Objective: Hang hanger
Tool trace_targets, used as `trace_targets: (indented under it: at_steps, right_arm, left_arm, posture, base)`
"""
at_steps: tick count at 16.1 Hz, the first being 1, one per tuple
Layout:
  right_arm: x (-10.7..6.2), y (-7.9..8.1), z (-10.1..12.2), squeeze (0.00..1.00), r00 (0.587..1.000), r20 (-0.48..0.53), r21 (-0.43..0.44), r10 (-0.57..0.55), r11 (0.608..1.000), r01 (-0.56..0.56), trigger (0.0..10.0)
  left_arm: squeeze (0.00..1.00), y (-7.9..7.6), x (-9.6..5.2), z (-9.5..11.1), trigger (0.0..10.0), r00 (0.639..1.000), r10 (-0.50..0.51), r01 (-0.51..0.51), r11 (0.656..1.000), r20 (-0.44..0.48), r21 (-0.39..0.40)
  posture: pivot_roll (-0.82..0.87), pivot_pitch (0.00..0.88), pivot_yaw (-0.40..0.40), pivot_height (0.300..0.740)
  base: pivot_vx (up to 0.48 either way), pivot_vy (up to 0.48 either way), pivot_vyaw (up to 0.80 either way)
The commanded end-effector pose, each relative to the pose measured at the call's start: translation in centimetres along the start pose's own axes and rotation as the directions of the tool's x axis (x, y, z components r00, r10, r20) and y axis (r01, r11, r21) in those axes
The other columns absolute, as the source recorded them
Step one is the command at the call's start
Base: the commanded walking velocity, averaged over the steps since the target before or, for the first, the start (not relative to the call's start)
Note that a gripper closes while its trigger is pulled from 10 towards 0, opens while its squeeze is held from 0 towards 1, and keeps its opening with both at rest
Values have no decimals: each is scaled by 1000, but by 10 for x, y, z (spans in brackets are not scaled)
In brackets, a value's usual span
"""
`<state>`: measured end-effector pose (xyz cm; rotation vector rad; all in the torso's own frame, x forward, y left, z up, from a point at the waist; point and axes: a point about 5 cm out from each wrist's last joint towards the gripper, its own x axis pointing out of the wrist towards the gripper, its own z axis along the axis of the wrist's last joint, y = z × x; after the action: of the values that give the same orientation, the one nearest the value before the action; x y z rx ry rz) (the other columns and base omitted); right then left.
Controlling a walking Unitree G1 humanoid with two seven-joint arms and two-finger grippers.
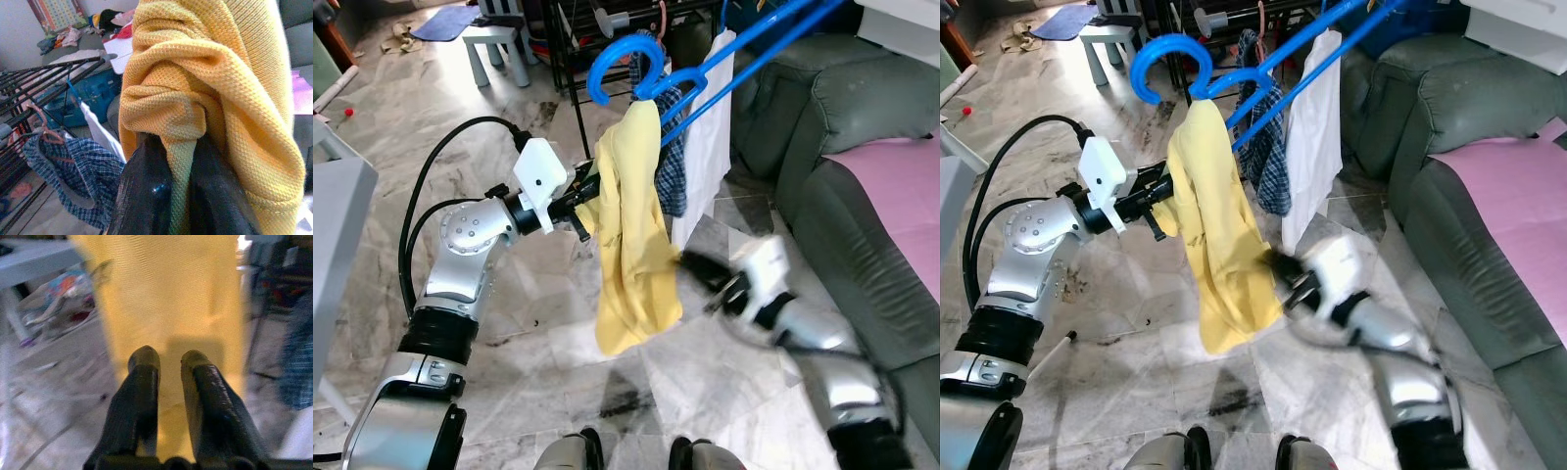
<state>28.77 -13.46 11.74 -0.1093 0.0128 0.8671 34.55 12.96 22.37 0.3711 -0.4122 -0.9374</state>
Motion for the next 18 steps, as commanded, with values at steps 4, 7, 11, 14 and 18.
trace_targets:
  at_steps: [4,7,11,14,18]
  right_arm:
    - [6,1,3,1000,1000,-19,-97,-1,995,-1,10000]
    - [11,-11,19,1000,998,31,-178,-56,982,60,10000]
    - [19,-19,30,1000,996,62,-193,-65,978,75,10000]
    - [20,-11,22,1000,999,39,-146,-18,989,24,10000]
    - [18,1,16,0,998,19,-101,58,993,-56,10000]
  left_arm:
    - [0,-20,-1,-5,0,998,-58,59,998,20,-17]
    - [0,-30,0,-8,0,994,-112,112,994,3,-12]
    - [0,-41,-1,-9,0,986,-165,165,986,18,-28]
    - [0,-37,2,-2,0,987,-152,153,988,52,-32]
    - [0,-30,3,1,0,989,-135,137,990,63,-31]
  posture:
    - [-38,174,26,740]
    - [-36,170,23,740]
    - [-41,169,19,740]
    - [-41,168,15,740]
    - [-40,164,17,740]
  base:
    - [0,0,0]
    - [0,0,0]
    - [0,0,0]
    - [0,0,0]
    - [0,0,0]
